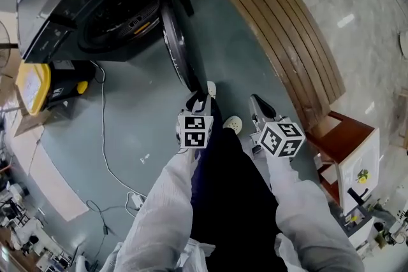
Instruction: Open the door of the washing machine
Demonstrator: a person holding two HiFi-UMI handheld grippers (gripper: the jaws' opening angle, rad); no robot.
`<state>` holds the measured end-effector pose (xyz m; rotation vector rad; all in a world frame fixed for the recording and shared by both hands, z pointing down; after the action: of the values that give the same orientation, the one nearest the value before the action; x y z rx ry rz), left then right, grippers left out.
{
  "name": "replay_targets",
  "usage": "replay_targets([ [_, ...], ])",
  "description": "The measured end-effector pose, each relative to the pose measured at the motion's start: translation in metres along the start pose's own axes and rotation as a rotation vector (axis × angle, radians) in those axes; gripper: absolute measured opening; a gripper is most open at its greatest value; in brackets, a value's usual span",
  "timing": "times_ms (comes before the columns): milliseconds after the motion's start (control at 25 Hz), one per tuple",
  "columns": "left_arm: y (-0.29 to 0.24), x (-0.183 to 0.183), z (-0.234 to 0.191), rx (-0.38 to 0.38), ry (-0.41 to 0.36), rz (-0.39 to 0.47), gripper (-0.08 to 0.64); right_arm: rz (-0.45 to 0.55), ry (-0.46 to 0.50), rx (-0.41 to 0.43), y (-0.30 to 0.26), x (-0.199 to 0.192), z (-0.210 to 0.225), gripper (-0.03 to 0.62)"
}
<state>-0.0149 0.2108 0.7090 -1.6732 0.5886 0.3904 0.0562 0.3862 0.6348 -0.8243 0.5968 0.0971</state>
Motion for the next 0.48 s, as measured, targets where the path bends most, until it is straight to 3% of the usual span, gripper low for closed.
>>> replay_targets([
  [480, -0.037, 0.034, 0.059, -0.114, 0.037, 0.004, 0.130, -0.036, 0.044, -0.022, -0.016, 0.038, 0.016, 0.008],
])
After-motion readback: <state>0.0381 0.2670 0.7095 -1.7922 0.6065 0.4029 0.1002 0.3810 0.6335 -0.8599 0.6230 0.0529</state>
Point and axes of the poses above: the fingertips, and each gripper's own axes: y backward along the fingers, z to its right, x out of its top, the point moved 5 cm from there along y, backward along the fingers, and after that the axes turned 6 degrees about -z, right-handed, at the moved point
